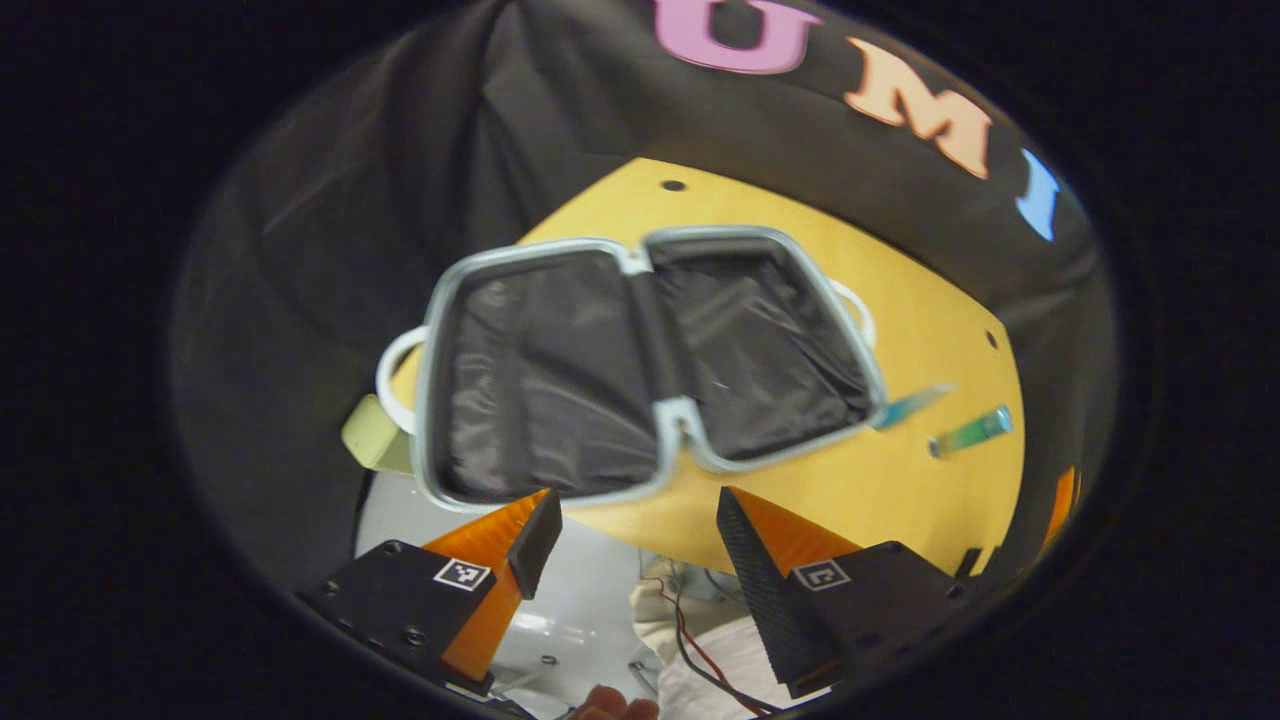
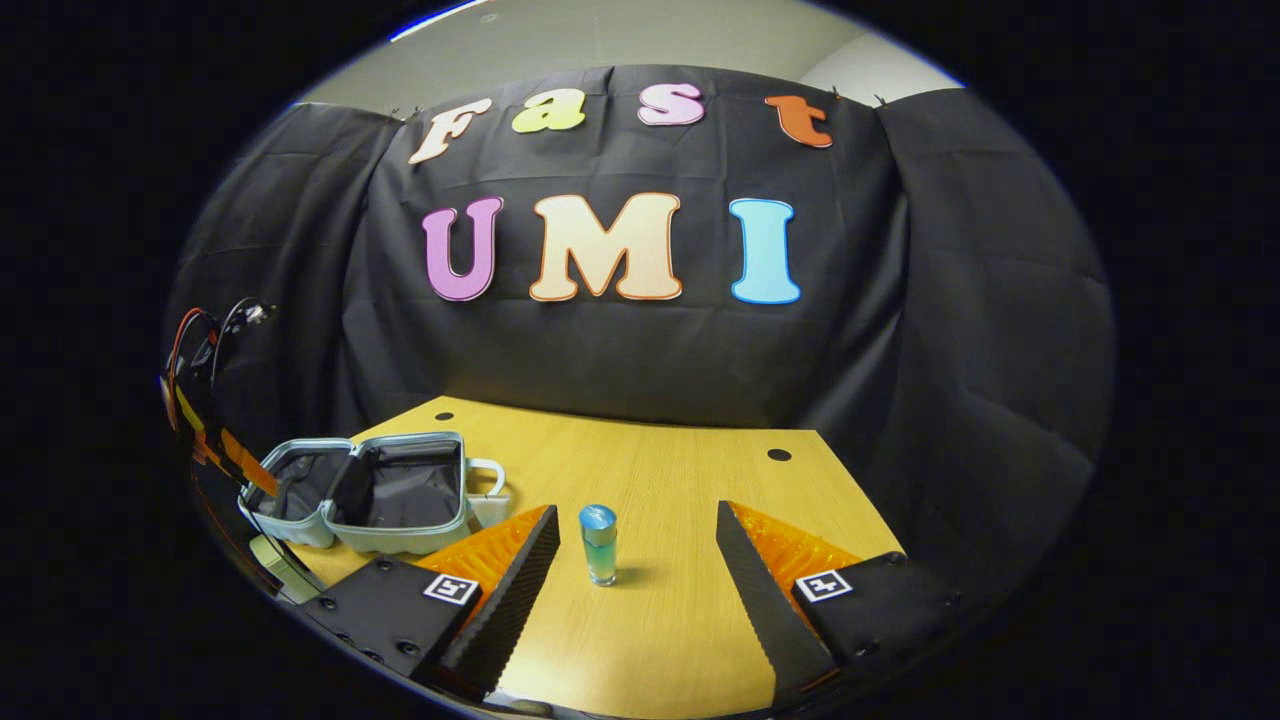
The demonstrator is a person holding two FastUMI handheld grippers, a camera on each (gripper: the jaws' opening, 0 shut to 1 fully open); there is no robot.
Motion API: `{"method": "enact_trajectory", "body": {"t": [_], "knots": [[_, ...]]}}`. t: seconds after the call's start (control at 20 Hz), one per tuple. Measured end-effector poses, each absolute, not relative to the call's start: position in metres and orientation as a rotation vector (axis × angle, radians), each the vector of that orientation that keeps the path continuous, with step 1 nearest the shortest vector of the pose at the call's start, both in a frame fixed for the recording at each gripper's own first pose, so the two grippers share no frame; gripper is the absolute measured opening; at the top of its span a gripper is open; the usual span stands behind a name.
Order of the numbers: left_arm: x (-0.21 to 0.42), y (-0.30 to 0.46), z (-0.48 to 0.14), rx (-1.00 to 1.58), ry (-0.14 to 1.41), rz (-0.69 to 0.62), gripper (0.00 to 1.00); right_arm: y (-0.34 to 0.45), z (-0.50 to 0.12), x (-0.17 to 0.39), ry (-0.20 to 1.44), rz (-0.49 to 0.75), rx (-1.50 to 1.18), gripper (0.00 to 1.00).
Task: First open the suitcase, pack the skin care products into it, and then close the suitcase.
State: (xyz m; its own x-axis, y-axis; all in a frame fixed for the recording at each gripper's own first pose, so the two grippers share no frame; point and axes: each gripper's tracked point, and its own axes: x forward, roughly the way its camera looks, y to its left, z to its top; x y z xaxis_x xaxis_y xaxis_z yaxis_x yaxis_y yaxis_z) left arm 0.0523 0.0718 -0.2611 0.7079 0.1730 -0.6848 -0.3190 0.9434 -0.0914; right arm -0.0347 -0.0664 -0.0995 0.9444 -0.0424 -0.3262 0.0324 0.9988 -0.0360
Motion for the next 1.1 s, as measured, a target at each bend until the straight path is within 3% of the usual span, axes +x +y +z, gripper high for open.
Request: {"method": "enact_trajectory", "body": {"t": [0.3, 0.5, 0.85, 1.1], "knots": [[0.106, -0.059, -0.265, -0.167, 0.65, 0.068, 0.96, -0.089, -0.108, -0.03, 0.357, 0.041, -0.049, 0.99], [0.139, -0.104, -0.276, -0.073, 0.623, 0.013, 0.95, -0.097, -0.113, -0.029, 0.371, 0.086, -0.053, 0.99], [0.209, -0.148, -0.289, 0.026, 0.514, -0.014, 0.95, -0.104, -0.139, -0.023, 0.415, 0.122, -0.042, 0.99], [0.247, -0.153, -0.29, 0.052, 0.447, 0.052, 0.95, -0.115, -0.155, -0.021, 0.453, 0.107, -0.065, 0.99]]}}
